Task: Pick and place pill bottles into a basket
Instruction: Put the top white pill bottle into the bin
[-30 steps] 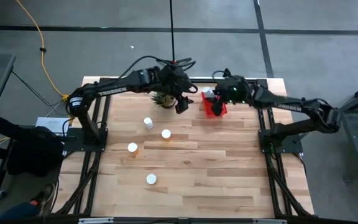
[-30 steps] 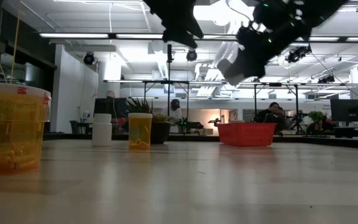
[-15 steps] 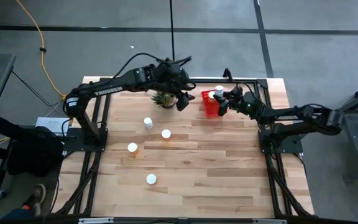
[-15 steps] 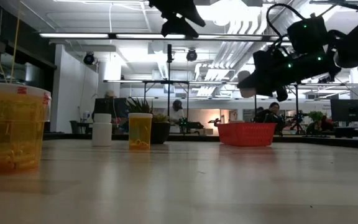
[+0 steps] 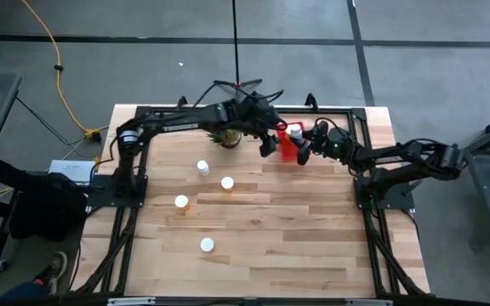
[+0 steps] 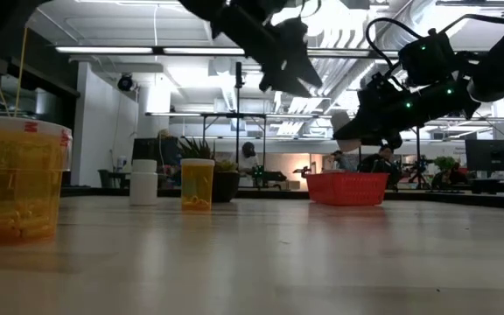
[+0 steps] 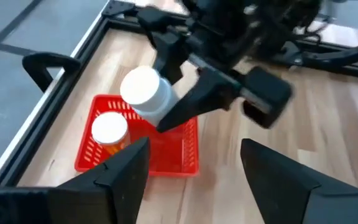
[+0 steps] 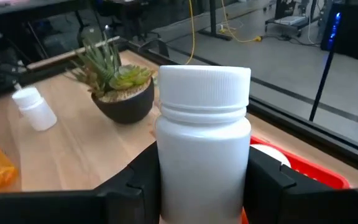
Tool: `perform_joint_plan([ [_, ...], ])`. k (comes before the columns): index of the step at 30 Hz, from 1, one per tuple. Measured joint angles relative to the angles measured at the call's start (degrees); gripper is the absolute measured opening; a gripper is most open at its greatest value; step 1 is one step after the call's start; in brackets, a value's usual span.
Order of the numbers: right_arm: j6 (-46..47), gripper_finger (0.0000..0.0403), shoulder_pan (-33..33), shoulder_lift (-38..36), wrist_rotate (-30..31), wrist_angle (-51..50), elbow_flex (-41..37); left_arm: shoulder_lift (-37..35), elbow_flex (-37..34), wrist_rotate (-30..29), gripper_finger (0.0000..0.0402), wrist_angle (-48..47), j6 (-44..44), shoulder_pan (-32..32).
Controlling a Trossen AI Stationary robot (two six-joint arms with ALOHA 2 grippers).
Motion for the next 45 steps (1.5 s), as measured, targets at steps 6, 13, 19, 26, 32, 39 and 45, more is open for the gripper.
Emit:
perform_joint_plan([
  [6,-3.27,0.0152,0.00,0.42,-2.70,-0.19,0.00,2.18,-0.07,0.25,0.0322,4.29,0.29,1.22],
  [13,-5.28,0.0152,-0.02,0.42,-3.46,-0.73,0.00,5.84,-0.05,2.24,0.0340,10.03,3.26,1.35],
  [19,-4.60,0.0152,-0.02,0.42,-4.03,-0.60,0.00,6.54,-0.04,0.06,0.0336,13.97,0.83,1.89],
  [26,-4.43,0.0152,-0.02,0.42,-4.90,-0.41,0.11,7.61,0.00,-1.16,0.0337,15.47,-0.14,2.47],
  [32,-4.41,0.0152,0.00,0.42,-6.99,0.08,0.15,7.68,-0.01,-0.42,0.0337,15.60,-1.32,2.40],
  [39,-5.02,0.0152,0.01,0.40,-7.16,0.38,0.15,9.13,-0.09,5.24,0.0337,15.26,-3.28,2.49],
  [45,-4.94,0.0151,0.01,0.40,-7.24,0.38,0.15,10.02,-0.07,3.47,0.0337,18.45,-4.55,2.47],
])
